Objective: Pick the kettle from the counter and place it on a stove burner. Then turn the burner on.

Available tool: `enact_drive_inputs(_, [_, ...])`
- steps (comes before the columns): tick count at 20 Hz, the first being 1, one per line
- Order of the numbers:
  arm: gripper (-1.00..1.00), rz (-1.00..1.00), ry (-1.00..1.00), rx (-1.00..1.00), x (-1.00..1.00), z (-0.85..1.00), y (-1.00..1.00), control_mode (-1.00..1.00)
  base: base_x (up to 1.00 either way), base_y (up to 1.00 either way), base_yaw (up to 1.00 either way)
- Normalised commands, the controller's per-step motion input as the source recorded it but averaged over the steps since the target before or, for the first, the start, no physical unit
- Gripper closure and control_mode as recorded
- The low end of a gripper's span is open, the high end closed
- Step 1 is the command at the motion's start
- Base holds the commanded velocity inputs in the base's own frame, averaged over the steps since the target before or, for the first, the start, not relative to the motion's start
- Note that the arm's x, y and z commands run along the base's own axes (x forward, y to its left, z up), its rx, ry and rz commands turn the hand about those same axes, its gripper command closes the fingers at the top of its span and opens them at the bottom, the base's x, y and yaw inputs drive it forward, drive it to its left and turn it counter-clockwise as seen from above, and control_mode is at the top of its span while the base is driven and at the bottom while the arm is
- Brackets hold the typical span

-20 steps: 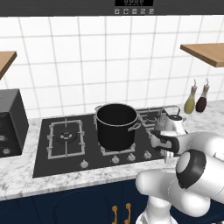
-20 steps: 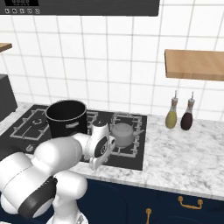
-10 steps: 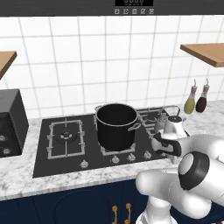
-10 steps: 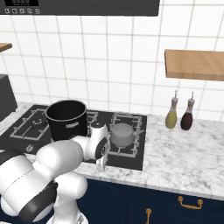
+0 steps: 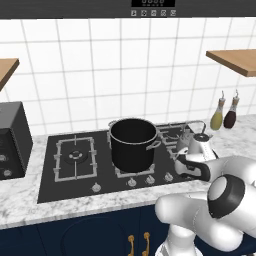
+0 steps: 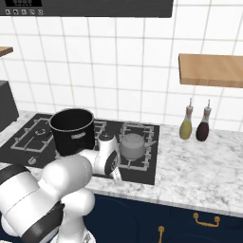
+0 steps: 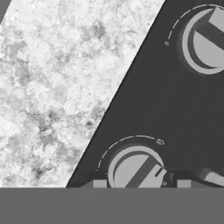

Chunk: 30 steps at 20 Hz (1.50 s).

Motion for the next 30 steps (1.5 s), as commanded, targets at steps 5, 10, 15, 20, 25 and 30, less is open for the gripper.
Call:
enact_drive_inputs(5, [1.00, 0.51, 0.00, -0.06, 0.00, 0.00, 0.01, -1.00, 0.00, 0.00, 0.00])
enact_drive_inputs(10, [-1.00, 0.26, 0.00, -0.04, 0.00, 0.00, 0.03, -1.00, 0.00, 0.00, 0.00])
enact_drive_inputs(15, [-1.00, 0.00, -0.02, 0.00, 0.00, 0.12, 0.00, -1.00, 0.00, 0.00, 0.00])
enact_drive_inputs(20, [-1.00, 0.00, -0.07, 0.00, 0.00, 0.72, 0.00, -1.00, 0.00, 0.00, 0.00])
enact_drive_inputs(25, [-1.00, 0.01, -0.17, 0.00, -0.50, 0.96, -0.06, -1.00, 0.00, 0.00, 0.00])
enact_drive_inputs(30, [-1.00, 0.04, -0.24, 0.08, -1.00, 0.68, -0.60, -1.00, 0.00, 0.00, 0.00])
